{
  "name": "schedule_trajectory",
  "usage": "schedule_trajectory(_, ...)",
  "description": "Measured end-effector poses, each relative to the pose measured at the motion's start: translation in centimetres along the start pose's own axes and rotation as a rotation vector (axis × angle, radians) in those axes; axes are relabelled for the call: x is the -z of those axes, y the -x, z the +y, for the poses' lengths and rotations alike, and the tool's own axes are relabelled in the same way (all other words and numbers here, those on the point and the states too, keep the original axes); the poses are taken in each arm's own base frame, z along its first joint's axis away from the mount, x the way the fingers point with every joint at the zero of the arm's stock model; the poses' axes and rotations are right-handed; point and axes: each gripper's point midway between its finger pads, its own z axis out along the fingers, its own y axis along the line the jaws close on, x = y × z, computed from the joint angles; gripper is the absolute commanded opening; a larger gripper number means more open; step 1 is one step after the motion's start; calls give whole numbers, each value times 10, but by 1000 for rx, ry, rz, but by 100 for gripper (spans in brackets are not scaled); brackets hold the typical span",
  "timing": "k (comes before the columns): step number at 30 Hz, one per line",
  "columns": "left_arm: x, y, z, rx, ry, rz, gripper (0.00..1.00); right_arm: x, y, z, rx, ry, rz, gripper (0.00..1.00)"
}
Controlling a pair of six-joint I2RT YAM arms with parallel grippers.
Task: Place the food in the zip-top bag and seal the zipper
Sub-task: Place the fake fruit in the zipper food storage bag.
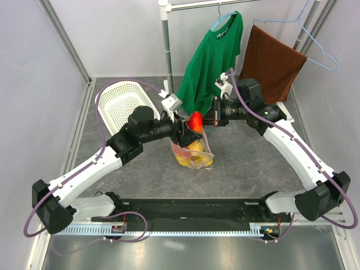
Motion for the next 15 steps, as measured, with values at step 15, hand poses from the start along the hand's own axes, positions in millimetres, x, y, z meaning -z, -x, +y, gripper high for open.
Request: schedule_trajectory(15, 30, 31, -15, -216, -51, -39, 98, 0, -3, 1, 20, 20, 13, 0)
